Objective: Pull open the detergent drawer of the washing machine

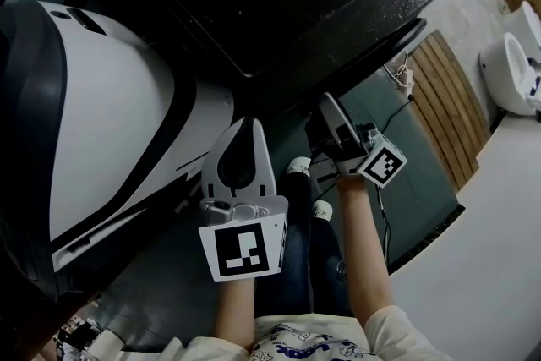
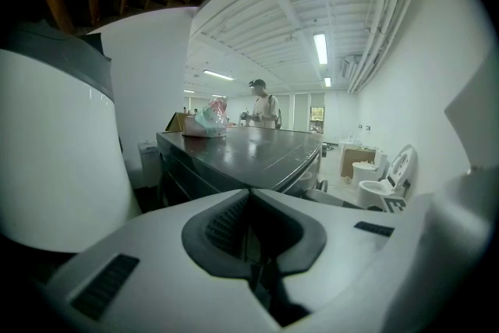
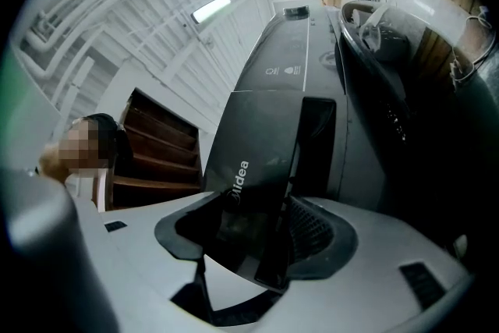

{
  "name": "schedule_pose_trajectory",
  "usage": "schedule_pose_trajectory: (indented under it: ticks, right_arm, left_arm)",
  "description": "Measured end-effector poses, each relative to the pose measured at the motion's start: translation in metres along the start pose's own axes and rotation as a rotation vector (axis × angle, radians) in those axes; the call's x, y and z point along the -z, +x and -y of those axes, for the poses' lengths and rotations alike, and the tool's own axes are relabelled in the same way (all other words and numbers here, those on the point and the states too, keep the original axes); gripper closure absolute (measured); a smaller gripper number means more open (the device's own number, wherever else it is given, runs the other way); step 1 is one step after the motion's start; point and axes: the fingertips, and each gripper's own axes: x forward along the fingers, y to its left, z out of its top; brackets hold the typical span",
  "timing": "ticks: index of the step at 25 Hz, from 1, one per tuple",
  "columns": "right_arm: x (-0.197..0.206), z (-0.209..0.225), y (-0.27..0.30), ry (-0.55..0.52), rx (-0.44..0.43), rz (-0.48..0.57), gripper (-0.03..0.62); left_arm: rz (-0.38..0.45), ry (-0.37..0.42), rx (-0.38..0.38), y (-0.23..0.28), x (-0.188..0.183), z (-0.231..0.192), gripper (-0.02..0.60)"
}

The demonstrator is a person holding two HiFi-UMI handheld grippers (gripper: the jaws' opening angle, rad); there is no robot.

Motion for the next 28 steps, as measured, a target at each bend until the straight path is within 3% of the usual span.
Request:
schedule_pose_trajectory:
  ticks: [9, 28]
  right_arm:
    - [-0.006, 0.004, -0.003, 0.128, -0.063, 0.093, 0.385]
    - [-0.007, -0.002, -0.032, 0.159, -0.085, 0.109, 0.411]
  left_arm:
    - [-0.010, -0.004, -0.006, -0.003, 0.006, -0.002, 0.568]
    - [0.002, -0.001, -0.003, -0.013, 0.002, 0.010, 0.568]
